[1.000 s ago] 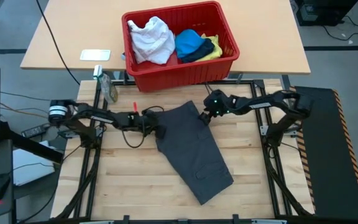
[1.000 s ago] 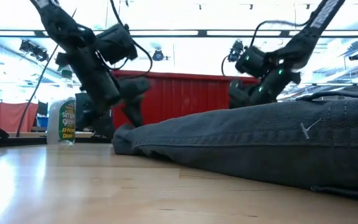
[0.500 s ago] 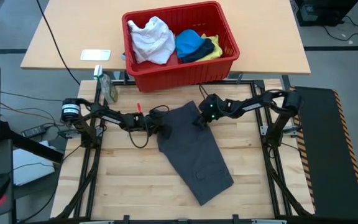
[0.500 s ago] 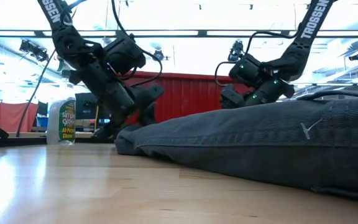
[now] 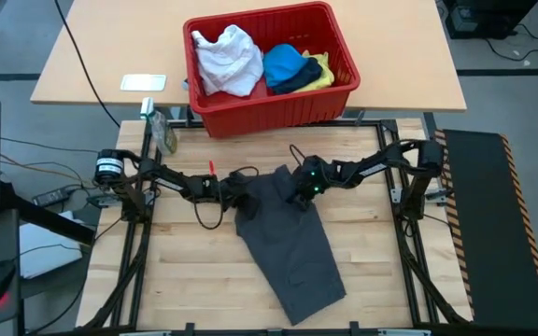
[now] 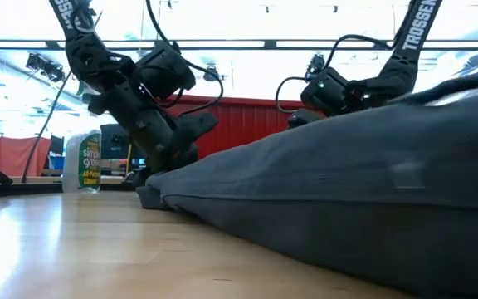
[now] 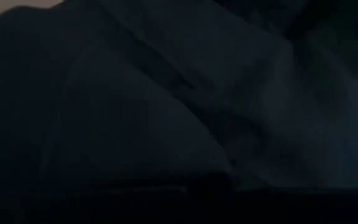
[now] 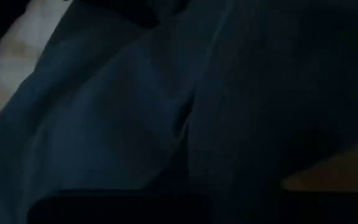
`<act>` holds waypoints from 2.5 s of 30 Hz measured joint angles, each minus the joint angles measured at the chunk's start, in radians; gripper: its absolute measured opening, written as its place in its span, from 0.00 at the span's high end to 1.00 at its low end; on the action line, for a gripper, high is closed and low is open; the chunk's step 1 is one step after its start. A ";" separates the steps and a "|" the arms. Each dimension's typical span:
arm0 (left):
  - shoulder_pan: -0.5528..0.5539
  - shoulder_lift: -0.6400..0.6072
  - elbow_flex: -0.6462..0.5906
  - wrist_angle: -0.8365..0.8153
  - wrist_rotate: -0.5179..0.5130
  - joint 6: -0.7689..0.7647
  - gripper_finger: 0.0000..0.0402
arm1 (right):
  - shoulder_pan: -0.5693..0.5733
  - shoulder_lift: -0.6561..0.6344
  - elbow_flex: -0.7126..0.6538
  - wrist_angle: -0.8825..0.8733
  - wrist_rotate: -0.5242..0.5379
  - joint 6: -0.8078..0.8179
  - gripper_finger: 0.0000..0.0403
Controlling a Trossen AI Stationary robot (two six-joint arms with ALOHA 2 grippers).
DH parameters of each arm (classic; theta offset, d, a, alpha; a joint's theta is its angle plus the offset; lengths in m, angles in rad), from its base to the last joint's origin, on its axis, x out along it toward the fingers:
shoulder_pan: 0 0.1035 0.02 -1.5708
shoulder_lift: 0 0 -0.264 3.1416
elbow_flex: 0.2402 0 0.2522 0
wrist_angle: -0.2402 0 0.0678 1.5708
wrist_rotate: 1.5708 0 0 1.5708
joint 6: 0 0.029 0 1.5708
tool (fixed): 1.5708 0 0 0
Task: Fold laundry
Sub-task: Fold the black shorts
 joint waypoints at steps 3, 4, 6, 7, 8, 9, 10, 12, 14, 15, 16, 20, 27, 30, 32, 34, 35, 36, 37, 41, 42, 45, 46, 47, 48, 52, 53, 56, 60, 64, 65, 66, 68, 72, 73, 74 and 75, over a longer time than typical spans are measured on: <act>-0.032 -0.068 -0.005 -0.064 0.022 0.085 0.97 | 0.017 -0.102 0.000 -0.033 0.006 -0.012 0.94; -0.043 -0.103 -0.005 -0.077 0.023 0.118 0.97 | 0.027 -0.143 0.002 -0.045 0.019 -0.027 0.94; -0.062 -0.190 -0.004 -0.107 0.013 0.183 0.97 | 0.051 -0.229 0.001 -0.082 0.069 -0.069 0.94; -0.071 -0.237 -0.004 -0.123 -0.009 0.223 0.98 | 0.063 -0.273 0.001 -0.093 0.099 -0.101 0.94; -0.080 -0.284 -0.004 -0.135 -0.036 0.267 0.98 | 0.075 -0.323 0.000 -0.096 0.132 -0.143 0.94; -0.083 -0.334 -0.004 -0.149 -0.070 0.310 0.98 | 0.086 -0.372 0.000 -0.092 0.169 -0.189 0.94; -0.086 -0.389 -0.004 -0.157 -0.106 0.355 0.98 | 0.095 -0.414 0.001 -0.084 0.206 -0.236 0.94; -0.084 -0.499 0.000 -0.148 -0.168 0.447 0.98 | 0.102 -0.499 0.002 -0.071 0.285 -0.322 0.94; -0.078 -0.599 0.020 -0.149 -0.189 0.543 0.98 | 0.101 -0.573 0.003 -0.057 0.340 -0.398 0.94; -0.078 -0.642 0.036 -0.149 -0.192 0.596 0.98 | 0.100 -0.607 0.009 -0.057 0.362 -0.444 0.94; -0.082 -0.679 0.059 -0.151 -0.193 0.651 0.98 | 0.100 -0.639 0.019 -0.055 0.381 -0.499 0.94; -0.133 -0.754 0.204 -0.148 -0.195 0.831 0.98 | 0.117 -0.742 0.090 -0.042 0.419 -0.715 0.94; -0.294 -0.634 0.397 -0.327 -0.208 0.854 0.98 | 0.224 -0.755 0.161 -0.131 0.469 -0.770 0.94; -0.361 -0.526 0.396 -0.326 -0.205 0.846 0.98 | 0.299 -0.719 0.161 -0.228 0.542 -0.765 0.94; -0.407 -0.449 0.393 -0.334 -0.207 0.807 0.98 | 0.360 -0.700 0.161 -0.332 0.575 -0.648 0.94; -0.452 -0.377 0.393 -0.323 -0.211 0.742 0.98 | 0.427 -0.678 0.161 -0.444 0.590 -0.476 0.94; -0.477 -0.343 0.393 -0.312 -0.214 0.705 0.98 | 0.467 -0.668 0.160 -0.494 0.599 -0.401 0.94; -0.502 -0.310 0.393 -0.299 -0.222 0.690 0.98 | 0.511 -0.656 0.154 -0.524 0.623 -0.351 0.94; -0.525 -0.280 0.393 -0.290 -0.245 0.688 0.98 | 0.554 -0.645 0.151 -0.540 0.665 -0.322 0.94; -0.577 -0.240 0.411 -0.265 -0.444 0.714 0.98 | 0.680 -0.638 0.166 -0.505 0.856 -0.324 0.94; -0.578 -0.245 0.426 -0.271 -0.461 0.718 0.98 | 0.694 -0.643 0.179 -0.487 0.880 -0.328 0.94; -0.577 -0.254 0.514 -0.301 -0.475 0.730 0.98 | 0.715 -0.665 0.223 -0.465 0.911 -0.358 0.94; -0.578 -0.264 0.547 -0.338 -0.475 0.746 0.98 | 0.717 -0.669 0.242 -0.458 0.914 -0.377 0.94; -0.582 -0.270 0.585 -0.377 -0.477 0.761 0.98 | 0.719 -0.673 0.258 -0.458 0.921 -0.392 0.94; -0.580 -0.271 0.628 -0.398 -0.479 0.770 0.98 | 0.719 -0.677 0.277 -0.462 0.927 -0.411 0.94; -0.561 -0.278 0.816 -0.577 -0.494 0.816 0.97 | 0.704 -0.682 0.380 -0.472 0.929 -0.513 0.94; -0.550 -0.278 0.859 -0.613 -0.495 0.815 0.97 | 0.696 -0.682 0.406 -0.478 0.929 -0.534 0.94; -0.506 -0.281 0.947 -0.726 -0.497 0.787 0.97 | 0.653 -0.682 0.450 -0.490 0.928 -0.579 0.94; -0.409 -0.280 0.977 -0.876 -0.497 0.728 0.97 | 0.540 -0.676 0.451 -0.545 0.922 -0.593 0.94; -0.279 -0.278 0.932 -0.950 -0.496 0.745 0.97 | 0.377 -0.639 0.451 -0.564 0.888 -0.653 0.94; -0.242 -0.276 0.925 -0.951 -0.496 0.769 0.97 | 0.336 -0.628 0.450 -0.540 0.868 -0.697 0.94; -0.205 -0.275 0.925 -0.950 -0.496 0.797 0.97 | 0.299 -0.618 0.449 -0.502 0.849 -0.735 0.94; -0.147 -0.277 0.949 -0.946 -0.496 0.847 0.97 | 0.238 -0.609 0.449 -0.416 0.798 -0.767 0.94; -0.116 -0.285 1.055 -0.954 -0.392 0.834 0.97 | 0.178 -0.634 0.455 -0.453 0.688 -0.624 0.94; -0.127 -0.285 1.073 -0.964 -0.343 0.818 0.97 | 0.177 -0.639 0.455 -0.526 0.673 -0.571 0.94; -0.143 -0.286 1.077 -0.970 -0.298 0.808 0.97 | 0.179 -0.642 0.455 -0.614 0.660 -0.516 0.94; -0.162 -0.285 1.070 -0.975 -0.261 0.786 0.97 | 0.188 -0.642 0.454 -0.699 0.649 -0.455 0.94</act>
